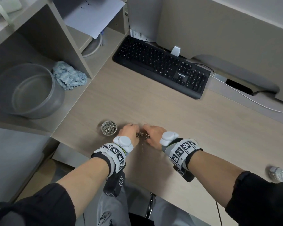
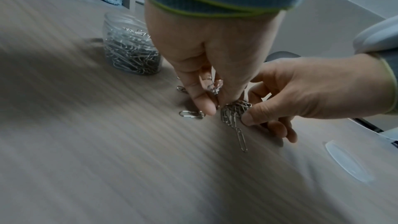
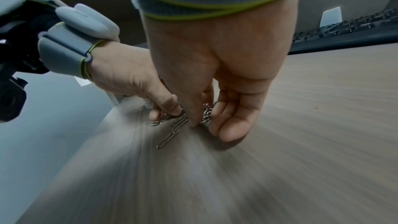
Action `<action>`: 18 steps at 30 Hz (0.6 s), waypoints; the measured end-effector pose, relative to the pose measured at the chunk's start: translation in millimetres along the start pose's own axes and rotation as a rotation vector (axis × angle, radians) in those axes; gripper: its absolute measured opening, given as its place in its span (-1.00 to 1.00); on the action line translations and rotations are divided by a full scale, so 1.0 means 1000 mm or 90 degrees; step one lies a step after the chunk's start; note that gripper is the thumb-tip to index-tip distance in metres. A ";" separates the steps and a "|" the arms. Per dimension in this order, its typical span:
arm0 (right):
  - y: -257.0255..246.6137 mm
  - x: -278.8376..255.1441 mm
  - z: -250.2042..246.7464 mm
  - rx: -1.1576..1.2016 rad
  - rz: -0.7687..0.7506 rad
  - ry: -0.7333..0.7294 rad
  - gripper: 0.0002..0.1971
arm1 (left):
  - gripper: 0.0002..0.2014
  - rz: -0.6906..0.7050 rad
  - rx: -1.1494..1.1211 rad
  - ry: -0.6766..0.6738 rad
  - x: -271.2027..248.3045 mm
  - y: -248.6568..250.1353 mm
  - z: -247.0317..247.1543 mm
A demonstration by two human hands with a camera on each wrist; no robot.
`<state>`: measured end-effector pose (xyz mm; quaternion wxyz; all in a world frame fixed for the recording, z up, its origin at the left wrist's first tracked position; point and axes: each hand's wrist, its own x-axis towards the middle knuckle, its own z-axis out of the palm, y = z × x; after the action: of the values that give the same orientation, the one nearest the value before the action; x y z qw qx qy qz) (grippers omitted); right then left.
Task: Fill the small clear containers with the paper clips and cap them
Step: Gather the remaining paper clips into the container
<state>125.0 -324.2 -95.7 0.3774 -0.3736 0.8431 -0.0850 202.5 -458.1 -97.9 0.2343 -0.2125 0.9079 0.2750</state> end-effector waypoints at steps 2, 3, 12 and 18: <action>0.002 0.001 0.001 0.006 0.001 -0.004 -0.69 | -0.78 0.004 -0.014 0.008 -0.001 0.001 0.001; 0.002 0.001 0.001 0.006 0.009 -0.008 -0.73 | -0.80 0.003 -0.025 0.012 -0.002 0.002 0.001; -0.013 0.000 -0.016 0.031 0.064 0.018 -0.72 | -0.92 -0.008 -0.110 0.067 -0.022 -0.001 -0.026; -0.058 0.010 -0.042 0.136 0.040 0.044 -0.84 | -0.87 -0.061 -0.164 0.111 -0.034 -0.029 -0.061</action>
<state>124.5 -377.6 -47.3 0.3881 -0.3016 0.8531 -0.1752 225.8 -507.6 -45.5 0.1386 -0.3072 0.8709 0.3579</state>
